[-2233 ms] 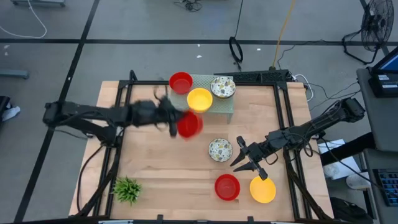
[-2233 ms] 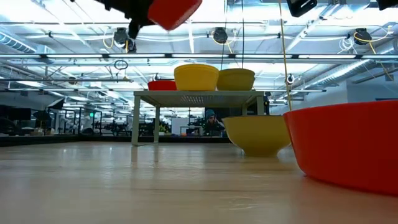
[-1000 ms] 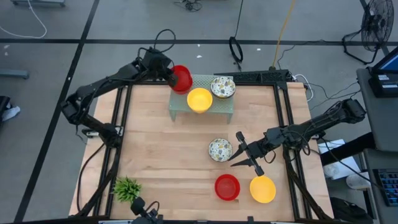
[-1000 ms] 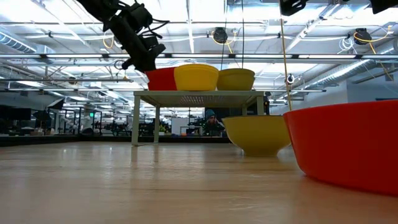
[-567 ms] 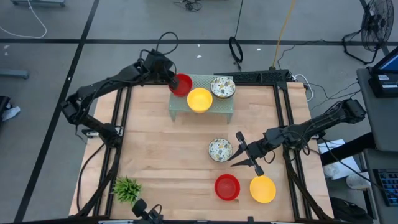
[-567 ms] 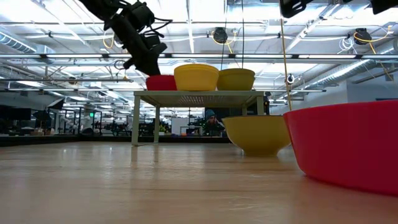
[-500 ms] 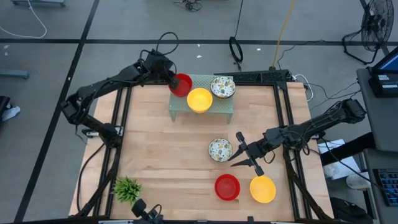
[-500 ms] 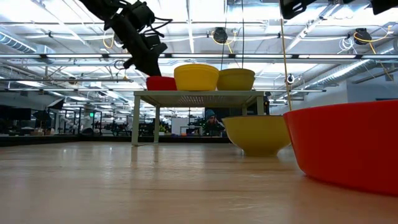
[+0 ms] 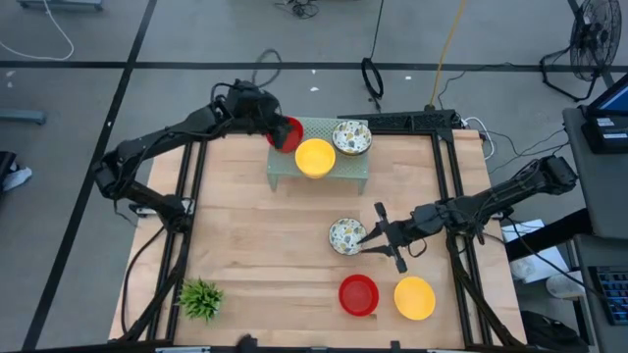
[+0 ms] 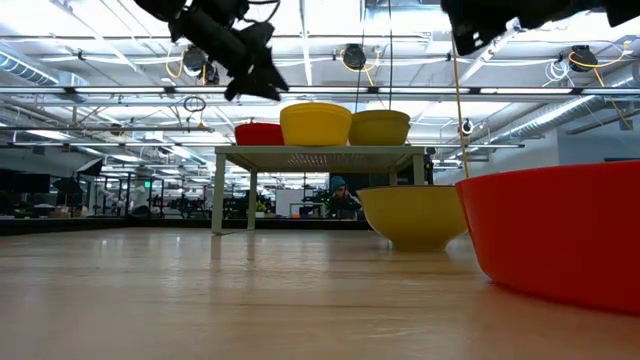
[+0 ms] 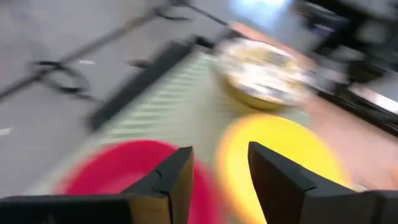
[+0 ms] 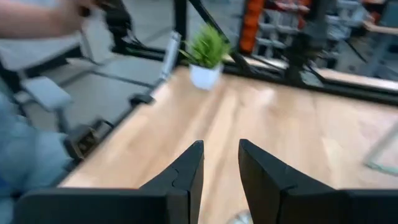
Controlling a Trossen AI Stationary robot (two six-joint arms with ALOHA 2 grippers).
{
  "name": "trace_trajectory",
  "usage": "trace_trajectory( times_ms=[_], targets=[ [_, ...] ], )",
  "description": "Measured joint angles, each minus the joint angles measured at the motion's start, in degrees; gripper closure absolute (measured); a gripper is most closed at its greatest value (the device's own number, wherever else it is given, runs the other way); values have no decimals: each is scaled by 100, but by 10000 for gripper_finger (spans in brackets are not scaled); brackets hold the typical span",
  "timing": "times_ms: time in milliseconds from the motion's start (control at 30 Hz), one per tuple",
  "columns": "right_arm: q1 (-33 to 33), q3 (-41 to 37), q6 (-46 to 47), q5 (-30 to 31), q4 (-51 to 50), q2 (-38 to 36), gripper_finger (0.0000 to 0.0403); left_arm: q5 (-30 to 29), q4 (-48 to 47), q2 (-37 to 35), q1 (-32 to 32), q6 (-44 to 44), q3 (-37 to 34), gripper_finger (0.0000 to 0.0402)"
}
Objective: Pick & Place Mini bowls
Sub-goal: Stack the white patterned bowl on the white patterned bowl on the shelf
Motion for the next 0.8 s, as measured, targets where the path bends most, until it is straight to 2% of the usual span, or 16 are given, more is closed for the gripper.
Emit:
trace_trajectory(
  times_ms=[133,267,433,600,667,800],
  targets=[
    [11,0,82,550,-456,0,314,630,-97,3,-453,43,0,243],
    [6,0,199,960,-862,0,314,646,-100,18,-1059,50,0,243],
    [9,46,388,992,-1000,119,314,627,-91,18,-1726,60,0,242],
    [9,502,653,1451,-1984,577,314,625,-75,18,-2269,58,0,242],
    [9,655,757,1468,-2449,794,314,522,-75,18,-2436,41,0,242],
    [13,787,818,951,-2745,1150,314,213,-78,18,-2746,27,0,243]
  ],
)
